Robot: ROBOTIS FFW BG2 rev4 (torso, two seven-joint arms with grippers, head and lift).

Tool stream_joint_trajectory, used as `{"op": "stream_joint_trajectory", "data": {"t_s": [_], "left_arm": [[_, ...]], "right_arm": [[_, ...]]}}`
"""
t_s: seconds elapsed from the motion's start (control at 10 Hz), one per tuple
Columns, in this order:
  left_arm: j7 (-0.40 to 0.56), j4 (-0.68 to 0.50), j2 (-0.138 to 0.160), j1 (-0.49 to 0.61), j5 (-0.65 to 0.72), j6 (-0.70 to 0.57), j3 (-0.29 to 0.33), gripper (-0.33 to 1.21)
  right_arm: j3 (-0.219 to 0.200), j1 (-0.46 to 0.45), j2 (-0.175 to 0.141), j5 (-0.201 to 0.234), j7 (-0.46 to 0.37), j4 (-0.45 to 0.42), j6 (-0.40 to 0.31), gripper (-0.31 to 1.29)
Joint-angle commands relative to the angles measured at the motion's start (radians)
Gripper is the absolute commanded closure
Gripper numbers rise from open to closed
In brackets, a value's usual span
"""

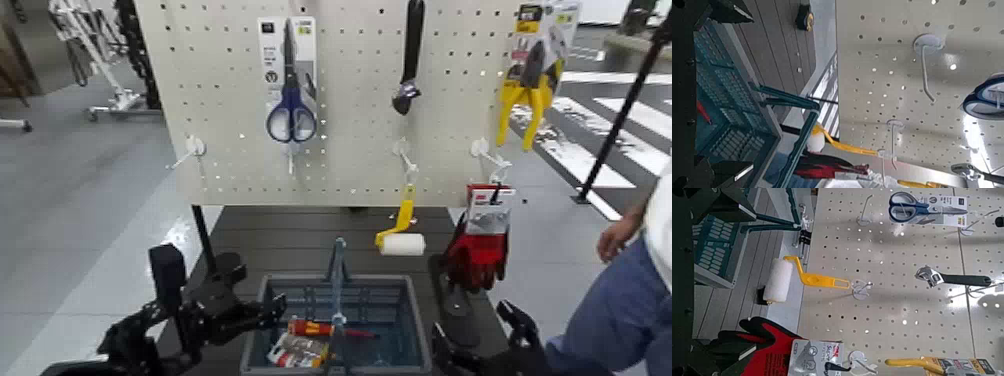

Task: Put the yellow paint brush into the crate.

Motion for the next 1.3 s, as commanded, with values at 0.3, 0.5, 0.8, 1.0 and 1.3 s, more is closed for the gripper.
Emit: {"op": "stream_joint_trajectory", "data": {"t_s": [0.3,0.5,0.8,1.0,1.3], "left_arm": [[0.274,-0.092,-0.057,0.216,0.019,-0.207,-0.029,0.06],[0.415,-0.101,-0.092,0.296,-0.002,-0.356,-0.068,0.08],[0.481,-0.123,-0.135,0.358,-0.073,-0.471,-0.08,0.09],[0.535,-0.141,-0.143,0.388,-0.09,-0.52,-0.1,0.11],[0.541,-0.143,-0.158,0.395,-0.102,-0.528,-0.098,0.11]], "right_arm": [[-0.029,0.018,0.0,-0.009,0.032,-0.007,-0.006,0.15],[-0.049,0.039,0.002,-0.024,0.029,-0.008,-0.028,0.15],[-0.063,0.073,0.012,-0.026,-0.02,-0.027,-0.031,0.15],[-0.063,0.084,0.003,-0.003,-0.032,-0.053,-0.003,0.15],[-0.067,0.087,0.002,0.017,-0.03,-0.064,-0.005,0.15]]}}
